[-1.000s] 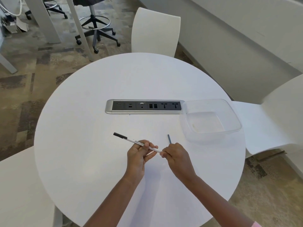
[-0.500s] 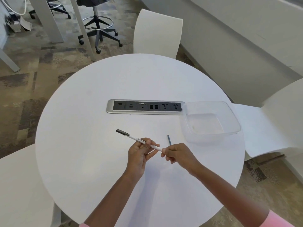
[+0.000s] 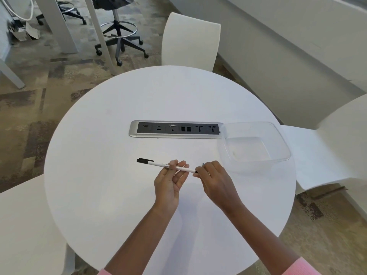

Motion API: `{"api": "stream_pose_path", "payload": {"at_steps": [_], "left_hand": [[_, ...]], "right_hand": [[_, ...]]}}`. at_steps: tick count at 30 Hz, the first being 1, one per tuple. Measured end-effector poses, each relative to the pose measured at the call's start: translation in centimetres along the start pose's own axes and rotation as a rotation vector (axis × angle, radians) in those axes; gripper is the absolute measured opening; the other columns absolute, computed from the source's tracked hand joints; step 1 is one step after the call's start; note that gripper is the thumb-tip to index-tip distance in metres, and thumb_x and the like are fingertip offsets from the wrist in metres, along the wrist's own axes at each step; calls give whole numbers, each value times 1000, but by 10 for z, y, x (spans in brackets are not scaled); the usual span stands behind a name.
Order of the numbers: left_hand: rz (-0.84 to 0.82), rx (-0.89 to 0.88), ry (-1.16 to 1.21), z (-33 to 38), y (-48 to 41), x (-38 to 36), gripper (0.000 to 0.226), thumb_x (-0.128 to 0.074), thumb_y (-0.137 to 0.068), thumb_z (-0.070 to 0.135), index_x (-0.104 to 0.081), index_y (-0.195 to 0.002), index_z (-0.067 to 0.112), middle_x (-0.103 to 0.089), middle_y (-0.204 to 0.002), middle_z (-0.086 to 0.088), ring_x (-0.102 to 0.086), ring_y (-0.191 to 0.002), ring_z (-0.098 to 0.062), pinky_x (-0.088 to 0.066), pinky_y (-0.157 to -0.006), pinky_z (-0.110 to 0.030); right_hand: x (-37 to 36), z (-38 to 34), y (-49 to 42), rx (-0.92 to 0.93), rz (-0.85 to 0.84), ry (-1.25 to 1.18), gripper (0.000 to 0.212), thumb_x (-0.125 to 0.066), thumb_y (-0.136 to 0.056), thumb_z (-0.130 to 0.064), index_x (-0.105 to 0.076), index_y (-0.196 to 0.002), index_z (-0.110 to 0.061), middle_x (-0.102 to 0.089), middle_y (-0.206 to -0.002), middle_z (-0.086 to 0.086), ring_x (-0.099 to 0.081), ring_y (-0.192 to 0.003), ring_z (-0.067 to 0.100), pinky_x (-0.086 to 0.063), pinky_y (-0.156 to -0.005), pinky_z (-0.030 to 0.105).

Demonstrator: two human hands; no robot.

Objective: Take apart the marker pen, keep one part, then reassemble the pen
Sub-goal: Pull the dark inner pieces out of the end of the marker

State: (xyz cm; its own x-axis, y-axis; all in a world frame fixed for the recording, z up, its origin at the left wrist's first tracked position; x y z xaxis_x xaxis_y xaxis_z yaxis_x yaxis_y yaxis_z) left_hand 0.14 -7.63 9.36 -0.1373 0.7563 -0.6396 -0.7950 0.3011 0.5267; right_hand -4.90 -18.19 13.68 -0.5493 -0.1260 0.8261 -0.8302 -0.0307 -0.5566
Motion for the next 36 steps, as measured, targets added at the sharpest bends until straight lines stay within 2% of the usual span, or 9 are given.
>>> {"api": "stream_pose_path", "payload": {"at_steps": [6, 9, 13, 16, 21, 27, 30, 33, 36], "left_hand": [[-7, -8, 172, 6, -1, -6, 23, -36, -98, 13, -51, -81, 8, -70, -60, -2, -72, -66, -17, -56, -75, -37], [-5, -26, 201, 8, -2, -9, 27, -35, -98, 10, -47, -74, 8, -64, -53, -1, -71, -63, -18, -59, -71, -34], [-48, -54, 144, 14, -2, -12, 29, -34, -98, 5, -46, -72, 9, -62, -52, 1, -71, -64, -16, -60, -66, -27], [-88, -58, 95, 17, -1, -14, 31, -33, -97, 2, -46, -71, 9, -63, -52, 1, -72, -68, -15, -59, -66, -26], [-141, -65, 29, 23, 1, -19, 30, -34, -98, 5, -45, -70, 10, -62, -51, 1, -72, -70, -15, -59, -71, -25], [-186, -45, -23, 25, 2, -25, 29, -36, -97, 7, -46, -71, 10, -63, -53, 0, -72, -73, -17, -58, -72, -25], [-190, -60, -21, 26, 0, -27, 26, -36, -97, 10, -49, -75, 11, -68, -60, 0, -72, -76, -16, -58, -76, -26], [-186, -53, 15, 26, -1, -27, 23, -38, -97, 13, -52, -78, 11, -73, -70, -2, -72, -78, -14, -58, -76, -26], [-167, -32, 62, 25, -2, -25, 21, -41, -95, 13, -55, -80, 11, -74, -74, -4, -72, -78, -14, -57, -78, -29]], "right_hand": [[1, -5, -1, 50, -20, 4, 28, -37, -96, -16, -49, -72, -8, -53, -60, 8, -44, -57, 23, -41, -50, 30], [0, -4, -5, -19, -53, -50, 23, -44, -89, -12, -49, -68, -6, -50, -59, 8, -32, -63, 18, -32, -54, 28], [-3, -1, -2, -335, -125, -363, 21, -44, -84, -6, -56, -66, -4, -49, -60, 7, -26, -66, 10, -29, -60, 20], [-3, 0, 3, -643, -269, -621, 24, -40, -80, -13, -57, -63, -7, -47, -63, 0, -38, -69, 15, -32, -65, 12], [-3, 5, 4, -971, -462, -956, 37, -52, -87, -6, -55, -51, -15, -45, -52, 0, -39, -50, 7, -30, -50, 16], [-6, 5, 12, -1385, -737, -1469, 27, -49, -90, -8, -60, -65, -8, -55, -54, -4, -47, -45, 4, -41, -44, 13], [-4, 11, 4, -1185, -665, -1311, 29, -50, -92, -15, -64, -66, -11, -55, -56, -3, -48, -51, 6, -42, -51, 14], [5, 16, -4, -846, -447, -859, 20, -53, -90, -15, -63, -74, -19, -58, -62, -5, -47, -56, 4, -37, -55, 14], [16, 11, -7, -537, -209, -479, 3, -62, -84, -14, -63, -86, -13, -62, -72, 1, -51, -71, 14, -34, -61, 13]]}}
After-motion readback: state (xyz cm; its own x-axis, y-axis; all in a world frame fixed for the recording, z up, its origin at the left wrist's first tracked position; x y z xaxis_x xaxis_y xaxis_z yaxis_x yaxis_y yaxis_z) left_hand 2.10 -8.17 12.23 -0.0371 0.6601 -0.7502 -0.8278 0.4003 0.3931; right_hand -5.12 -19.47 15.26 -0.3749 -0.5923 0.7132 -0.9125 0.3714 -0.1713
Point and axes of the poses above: each hand's wrist, its own y-axis away from the middle knuckle, its own x-axis out of the back of the hand, z = x × y, the point moved 6 cm from there along -y, towards the middle knuckle
